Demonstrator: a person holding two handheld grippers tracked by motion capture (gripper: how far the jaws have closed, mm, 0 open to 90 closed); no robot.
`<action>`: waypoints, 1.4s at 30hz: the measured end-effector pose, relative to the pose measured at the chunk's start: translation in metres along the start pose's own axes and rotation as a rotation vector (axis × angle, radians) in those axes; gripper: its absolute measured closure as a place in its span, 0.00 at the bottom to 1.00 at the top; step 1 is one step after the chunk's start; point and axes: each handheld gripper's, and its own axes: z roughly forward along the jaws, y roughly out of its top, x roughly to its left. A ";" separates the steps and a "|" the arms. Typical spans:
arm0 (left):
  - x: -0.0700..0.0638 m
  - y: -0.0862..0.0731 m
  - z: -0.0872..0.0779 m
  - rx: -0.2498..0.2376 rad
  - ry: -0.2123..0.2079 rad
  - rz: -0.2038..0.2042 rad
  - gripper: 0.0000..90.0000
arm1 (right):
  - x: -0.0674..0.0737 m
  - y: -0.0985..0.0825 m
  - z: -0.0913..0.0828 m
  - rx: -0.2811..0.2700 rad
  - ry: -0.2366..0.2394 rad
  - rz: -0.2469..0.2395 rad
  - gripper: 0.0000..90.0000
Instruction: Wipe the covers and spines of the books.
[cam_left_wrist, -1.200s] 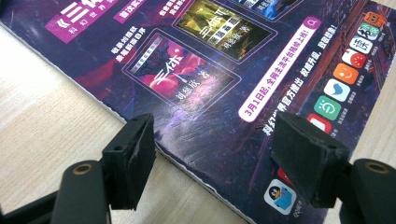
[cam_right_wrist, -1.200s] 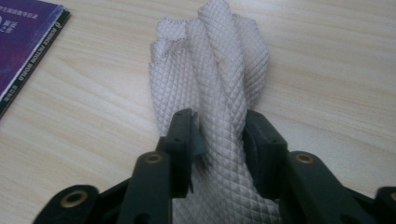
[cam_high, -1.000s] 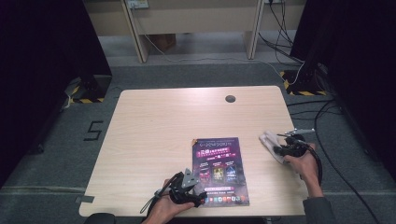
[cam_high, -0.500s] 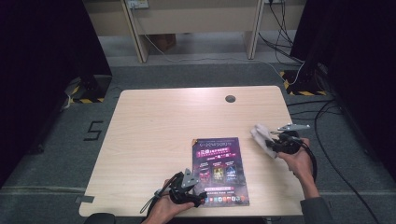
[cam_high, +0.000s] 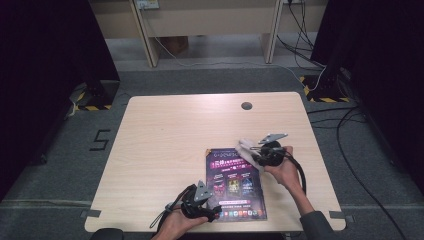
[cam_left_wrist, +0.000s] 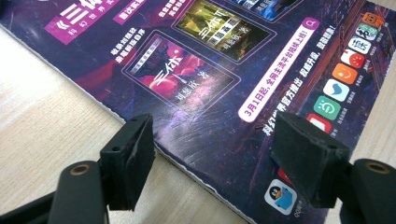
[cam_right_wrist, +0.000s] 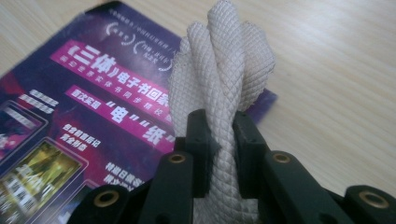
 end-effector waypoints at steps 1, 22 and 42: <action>0.000 0.000 0.000 0.004 -0.003 0.004 0.32 | 0.002 0.001 0.004 0.006 0.000 -0.005 0.88; 0.000 0.000 0.000 -0.002 -0.004 0.002 0.32 | -0.007 0.007 0.027 0.016 -0.124 0.012 0.88; 0.001 0.000 0.000 -0.003 -0.005 0.004 0.32 | -0.011 0.004 0.026 0.001 -0.146 0.028 0.87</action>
